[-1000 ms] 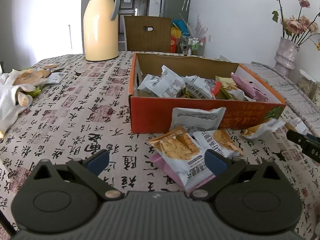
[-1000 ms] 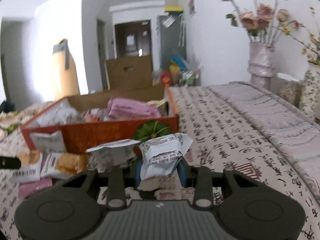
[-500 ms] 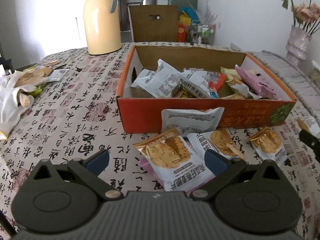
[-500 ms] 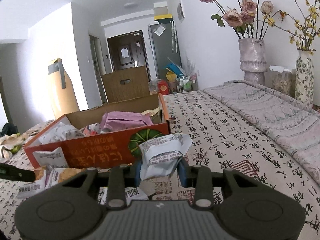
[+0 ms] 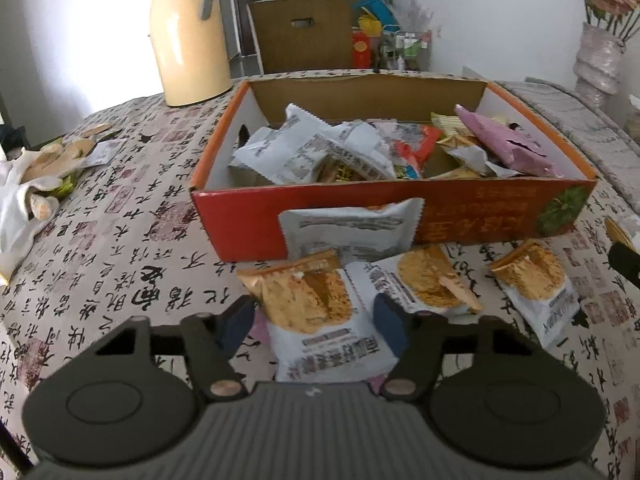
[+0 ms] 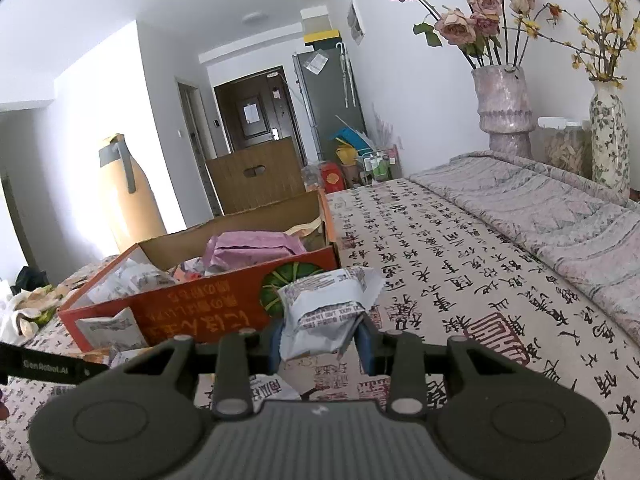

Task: Organize snacks
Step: 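Lift the white packet with the right gripper while the left moves to a tan biscuit packet, then grasp the tan biscuit packet with the left gripper while the right holds its packet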

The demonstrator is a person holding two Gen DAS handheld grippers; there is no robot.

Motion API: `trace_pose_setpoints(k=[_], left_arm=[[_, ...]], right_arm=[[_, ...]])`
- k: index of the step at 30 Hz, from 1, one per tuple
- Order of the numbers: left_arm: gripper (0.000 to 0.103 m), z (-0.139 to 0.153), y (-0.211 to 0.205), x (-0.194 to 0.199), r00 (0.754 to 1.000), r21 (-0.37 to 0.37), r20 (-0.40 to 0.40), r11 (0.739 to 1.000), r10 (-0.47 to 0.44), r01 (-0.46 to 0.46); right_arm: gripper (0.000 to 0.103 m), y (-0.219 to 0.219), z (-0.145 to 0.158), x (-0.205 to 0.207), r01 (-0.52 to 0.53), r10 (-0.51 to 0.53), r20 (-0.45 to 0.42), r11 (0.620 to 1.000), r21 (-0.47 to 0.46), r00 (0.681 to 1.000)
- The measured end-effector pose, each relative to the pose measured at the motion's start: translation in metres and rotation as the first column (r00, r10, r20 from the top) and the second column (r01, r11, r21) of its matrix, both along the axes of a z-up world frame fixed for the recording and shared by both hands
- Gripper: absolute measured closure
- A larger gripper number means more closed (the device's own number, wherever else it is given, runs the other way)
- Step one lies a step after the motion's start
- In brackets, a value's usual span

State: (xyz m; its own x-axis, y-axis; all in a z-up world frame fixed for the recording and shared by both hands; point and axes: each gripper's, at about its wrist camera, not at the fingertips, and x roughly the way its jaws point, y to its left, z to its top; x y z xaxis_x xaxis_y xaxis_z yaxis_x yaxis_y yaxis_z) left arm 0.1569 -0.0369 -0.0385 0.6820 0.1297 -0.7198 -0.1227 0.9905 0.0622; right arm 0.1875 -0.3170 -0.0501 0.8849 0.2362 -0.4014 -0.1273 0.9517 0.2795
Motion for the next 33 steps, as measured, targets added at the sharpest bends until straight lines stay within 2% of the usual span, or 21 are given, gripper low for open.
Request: trace_pose_setpoints(k=[2, 5, 10, 21, 24, 26, 33], left_arm=[[0.047, 0.0, -0.001, -0.002, 1.0, 0.004, 0.009, 1.0, -0.007, 0.007], [0.052, 0.001, -0.001, -0.006, 1.0, 0.004, 0.018, 1.0, -0.013, 0.013], [0.054, 0.002, 0.006, -0.012, 1.0, -0.031, 0.02, 0.999, -0.023, 0.024], [0.064, 0.01, 0.011, -0.026, 0.997, -0.057, 0.052, 0.997, -0.049, 0.052], [0.07, 0.012, 0.013, -0.028, 0.996, -0.057, 0.065, 0.997, -0.055, 0.059], [0.079, 0.014, 0.015, -0.03, 0.995, -0.061, 0.079, 0.996, -0.06, 0.065], [0.083, 0.026, 0.017, -0.039, 0.989, -0.072, 0.124, 0.993, -0.086, 0.095]], right_arm=[[0.067, 0.0, 0.0, 0.0, 0.0, 0.0, 0.002, 1.0, 0.004, 1.0], [0.067, -0.001, 0.0, -0.001, 0.001, -0.001, 0.003, 1.0, 0.009, 1.0], [0.067, -0.001, 0.0, -0.001, 0.005, -0.005, 0.003, 1.0, 0.012, 1.0], [0.067, -0.002, -0.001, -0.001, 0.005, -0.005, 0.003, 1.0, 0.014, 1.0], [0.067, -0.001, -0.001, -0.001, 0.004, -0.004, 0.005, 1.0, 0.01, 1.0], [0.067, 0.0, -0.001, -0.001, 0.006, -0.006, 0.004, 1.0, 0.007, 1.0], [0.067, 0.003, 0.001, -0.002, 0.006, -0.006, 0.008, 1.0, -0.013, 1.0]])
